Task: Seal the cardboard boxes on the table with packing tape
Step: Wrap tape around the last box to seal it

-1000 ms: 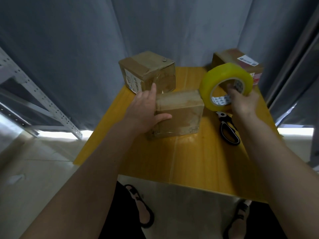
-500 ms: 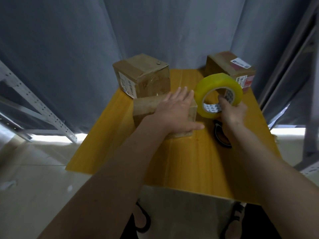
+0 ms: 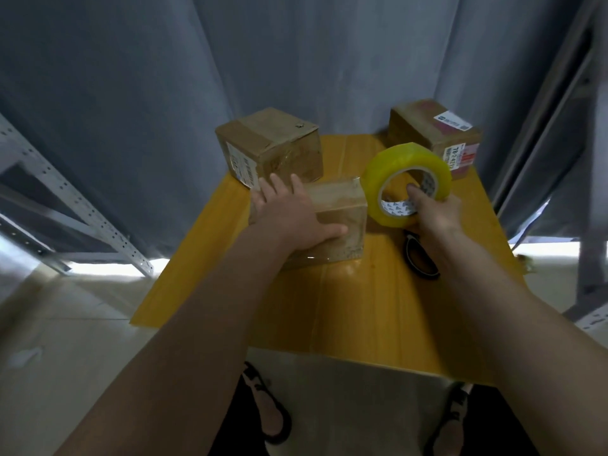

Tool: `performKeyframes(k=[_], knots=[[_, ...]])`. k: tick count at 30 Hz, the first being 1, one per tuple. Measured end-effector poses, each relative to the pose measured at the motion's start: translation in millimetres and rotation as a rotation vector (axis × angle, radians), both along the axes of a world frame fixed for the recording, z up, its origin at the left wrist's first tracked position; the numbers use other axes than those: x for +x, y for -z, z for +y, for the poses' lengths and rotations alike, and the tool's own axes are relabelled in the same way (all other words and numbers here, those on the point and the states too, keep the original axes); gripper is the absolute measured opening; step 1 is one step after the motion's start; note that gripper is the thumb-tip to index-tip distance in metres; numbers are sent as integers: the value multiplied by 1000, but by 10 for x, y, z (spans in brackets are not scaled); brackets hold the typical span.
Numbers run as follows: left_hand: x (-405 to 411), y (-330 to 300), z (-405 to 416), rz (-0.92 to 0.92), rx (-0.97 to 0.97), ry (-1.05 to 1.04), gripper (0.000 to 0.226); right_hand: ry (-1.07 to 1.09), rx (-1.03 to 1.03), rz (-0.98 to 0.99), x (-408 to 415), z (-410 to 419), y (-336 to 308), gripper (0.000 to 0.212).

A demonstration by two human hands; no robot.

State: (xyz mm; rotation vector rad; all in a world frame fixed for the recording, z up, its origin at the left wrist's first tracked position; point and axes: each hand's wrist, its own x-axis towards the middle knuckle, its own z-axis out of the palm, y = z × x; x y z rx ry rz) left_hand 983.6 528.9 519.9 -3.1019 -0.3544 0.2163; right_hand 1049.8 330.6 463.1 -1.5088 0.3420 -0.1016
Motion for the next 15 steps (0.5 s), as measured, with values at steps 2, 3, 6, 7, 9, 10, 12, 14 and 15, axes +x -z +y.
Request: performKeyframes(k=[2, 3, 6, 7, 9, 10, 12, 14, 15], knots=[[47, -34, -51, 38, -14, -41, 127, -2, -2, 28, -7, -4, 7, 27], [77, -64, -65, 65, -25, -54, 124, -3, 2, 38, -7, -1, 14, 28], [154, -145, -124, 67, -25, -31, 115, -7, 8, 35, -29, 16, 1, 29], [171, -148, -156, 21, -28, 22, 112, -5, 12, 19, -32, 9, -8, 29], [173, -109, -202, -96, -96, 138, 106, -7, 6, -25, -49, -23, -42, 27], [166, -89, -199, -145, -144, 174, 104, -17, -6, -55, -61, -42, -74, 26], [153, -105, -151, -230, -288, 180, 101, -47, -28, -132, -55, -73, -164, 18], [152, -172, -97, -321, -533, 127, 99, -33, -15, -222, -37, -76, -340, 17], [156, -198, -81, -368, -649, 106, 98, -20, -12, -266, -14, -75, -445, 23]])
